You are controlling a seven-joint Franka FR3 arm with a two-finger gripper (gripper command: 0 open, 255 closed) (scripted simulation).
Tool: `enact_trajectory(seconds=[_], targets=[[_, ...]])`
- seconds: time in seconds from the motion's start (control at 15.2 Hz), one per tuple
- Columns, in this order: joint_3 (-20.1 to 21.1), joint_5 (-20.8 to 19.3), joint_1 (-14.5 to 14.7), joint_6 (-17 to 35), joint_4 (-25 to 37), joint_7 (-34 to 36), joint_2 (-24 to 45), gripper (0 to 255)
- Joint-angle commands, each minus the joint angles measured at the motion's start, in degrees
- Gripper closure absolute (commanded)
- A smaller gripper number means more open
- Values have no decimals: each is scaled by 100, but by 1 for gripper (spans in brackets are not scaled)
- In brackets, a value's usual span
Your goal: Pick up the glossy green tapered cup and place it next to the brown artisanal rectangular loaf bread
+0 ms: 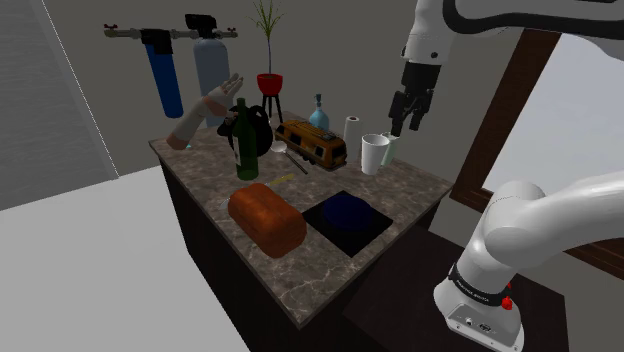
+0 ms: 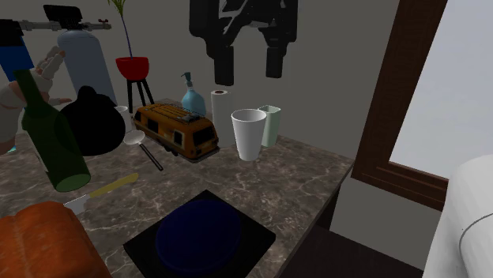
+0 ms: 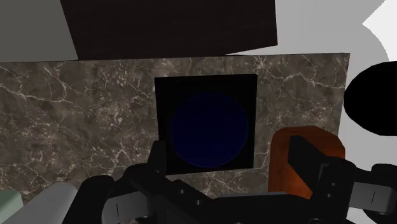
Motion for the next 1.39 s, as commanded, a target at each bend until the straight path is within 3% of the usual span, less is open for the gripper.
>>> enact_trajectory(seconds=[0.0, 0.73, 1.32], targets=[[0, 0, 0, 0, 0, 0, 0, 0], [-1187, -704, -314, 1125, 134, -1259, 1223, 0], [-2134, -743, -416, 1953, 857, -2334, 2726, 0]])
